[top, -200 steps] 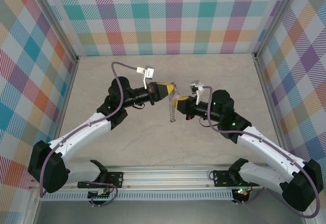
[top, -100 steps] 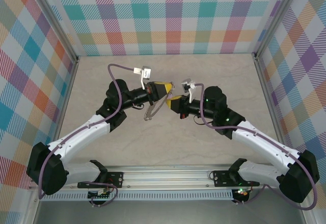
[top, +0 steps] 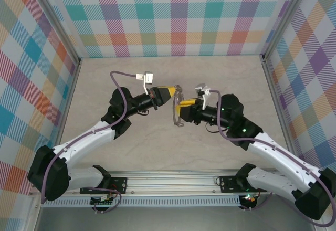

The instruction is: Put the keys on the keyring

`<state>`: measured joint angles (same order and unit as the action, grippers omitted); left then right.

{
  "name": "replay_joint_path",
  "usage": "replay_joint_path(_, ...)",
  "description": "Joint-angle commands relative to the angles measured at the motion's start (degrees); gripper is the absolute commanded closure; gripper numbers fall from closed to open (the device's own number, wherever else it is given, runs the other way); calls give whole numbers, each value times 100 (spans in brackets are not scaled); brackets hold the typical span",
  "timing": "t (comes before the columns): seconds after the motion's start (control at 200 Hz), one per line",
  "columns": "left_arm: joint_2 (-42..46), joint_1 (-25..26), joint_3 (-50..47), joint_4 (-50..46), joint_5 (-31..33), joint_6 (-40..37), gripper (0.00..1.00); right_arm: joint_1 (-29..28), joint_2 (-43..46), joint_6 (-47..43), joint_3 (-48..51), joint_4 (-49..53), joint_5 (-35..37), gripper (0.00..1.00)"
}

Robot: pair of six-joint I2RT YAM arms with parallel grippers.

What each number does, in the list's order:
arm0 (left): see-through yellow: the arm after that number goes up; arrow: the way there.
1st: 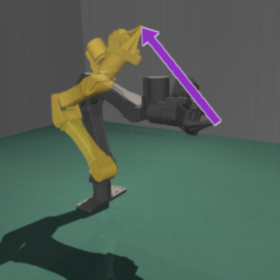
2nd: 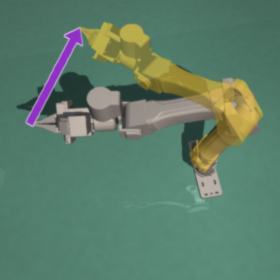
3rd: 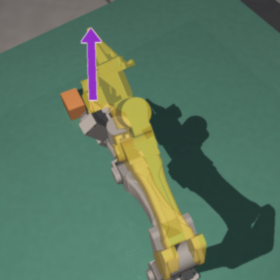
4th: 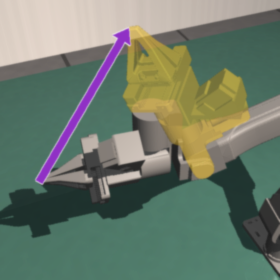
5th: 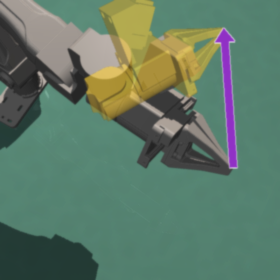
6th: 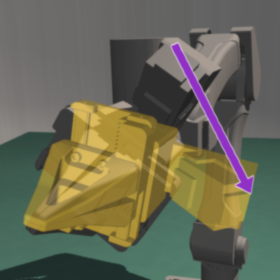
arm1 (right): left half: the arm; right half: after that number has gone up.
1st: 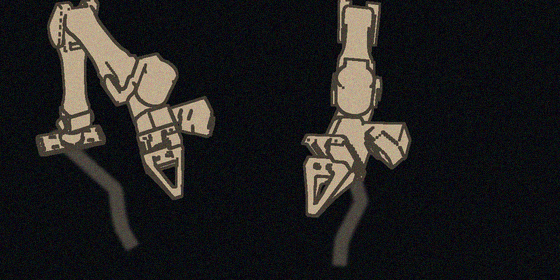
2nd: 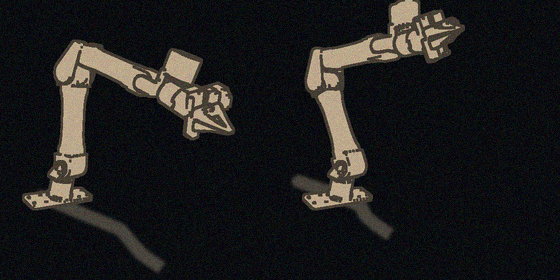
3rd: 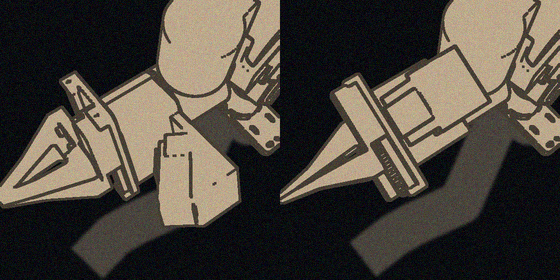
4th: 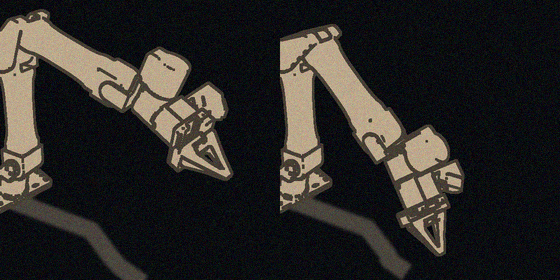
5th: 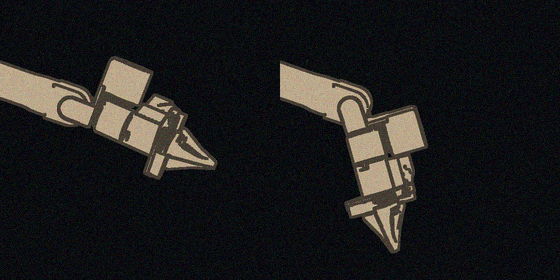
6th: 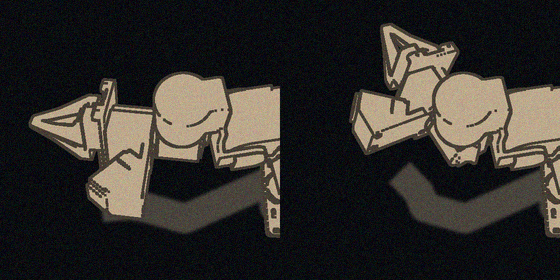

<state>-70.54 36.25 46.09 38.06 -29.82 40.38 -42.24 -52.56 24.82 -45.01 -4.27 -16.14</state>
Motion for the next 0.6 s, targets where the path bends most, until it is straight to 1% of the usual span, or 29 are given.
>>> replay_joint_path(0.0, -62, 49, -40, 835, 91, 313, 100, 37, 476, -41, 82, 334, 315, 51)
replay_joint_path(0.075, -70, 49, -63, 957, 55, 381, 100, 122, 728, -23, 20, 476, 388, 50)
replay_joint_path(0.175, -57, 48, -92, 1094, -9, 473, 100, 271, 766, 81, -118, 504, 376, 50)
replay_joint_path(0.395, 4, 49, -73, 1192, -167, 554, 100, 364, 285, 377, -390, -37, 237, 53)
replay_joint_path(0.595, 9, 44, -60, 1325, -285, 644, 100, 466, -35, 642, -484, -621, 121, 58)
